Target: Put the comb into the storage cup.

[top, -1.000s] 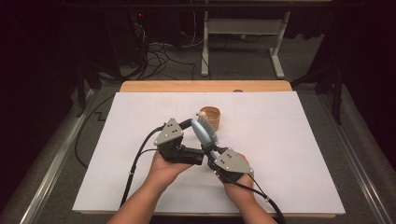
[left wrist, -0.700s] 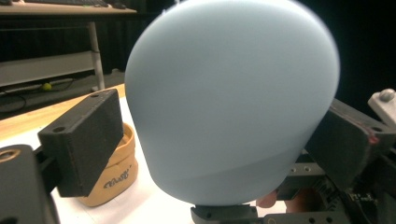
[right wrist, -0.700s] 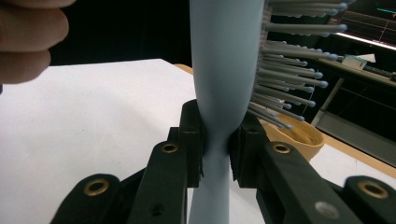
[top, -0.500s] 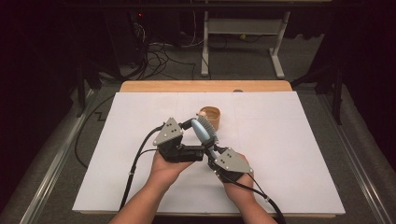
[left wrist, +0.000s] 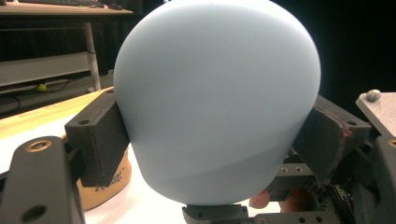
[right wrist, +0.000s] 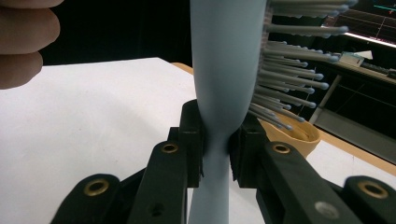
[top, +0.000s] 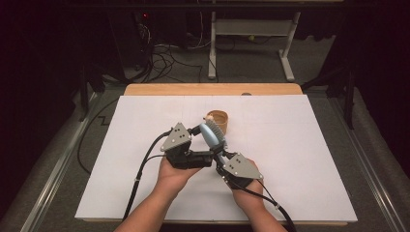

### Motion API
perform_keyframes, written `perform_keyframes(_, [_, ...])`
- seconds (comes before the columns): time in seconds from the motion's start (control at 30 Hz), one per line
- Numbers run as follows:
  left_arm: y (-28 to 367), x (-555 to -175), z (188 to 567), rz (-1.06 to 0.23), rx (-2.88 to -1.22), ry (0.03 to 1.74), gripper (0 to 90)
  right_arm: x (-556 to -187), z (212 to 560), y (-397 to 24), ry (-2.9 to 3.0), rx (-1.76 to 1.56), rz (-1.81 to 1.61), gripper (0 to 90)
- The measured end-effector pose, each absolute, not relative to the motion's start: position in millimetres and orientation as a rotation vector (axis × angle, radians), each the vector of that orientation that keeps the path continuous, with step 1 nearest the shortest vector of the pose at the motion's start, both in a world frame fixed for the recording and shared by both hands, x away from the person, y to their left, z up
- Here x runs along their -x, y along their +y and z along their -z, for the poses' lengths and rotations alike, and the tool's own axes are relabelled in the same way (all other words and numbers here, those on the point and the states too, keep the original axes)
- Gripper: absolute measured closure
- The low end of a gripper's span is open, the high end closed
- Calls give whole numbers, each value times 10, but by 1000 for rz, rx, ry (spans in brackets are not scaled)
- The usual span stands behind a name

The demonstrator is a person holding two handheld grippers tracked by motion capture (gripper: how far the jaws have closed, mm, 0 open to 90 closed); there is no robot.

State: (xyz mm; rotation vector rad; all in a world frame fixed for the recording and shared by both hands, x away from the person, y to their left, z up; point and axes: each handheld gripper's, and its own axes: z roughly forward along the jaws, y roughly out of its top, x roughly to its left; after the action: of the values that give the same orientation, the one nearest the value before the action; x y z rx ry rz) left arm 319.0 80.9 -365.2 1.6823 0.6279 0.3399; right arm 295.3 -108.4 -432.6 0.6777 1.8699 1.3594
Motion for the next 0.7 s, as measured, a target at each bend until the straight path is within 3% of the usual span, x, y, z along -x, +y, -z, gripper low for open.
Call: perform_keyframes(0.7, [762, -3194, 3639, -335, -1727, 618, 198, -2937, 4306, -1094, 1855, -665, -1363, 782])
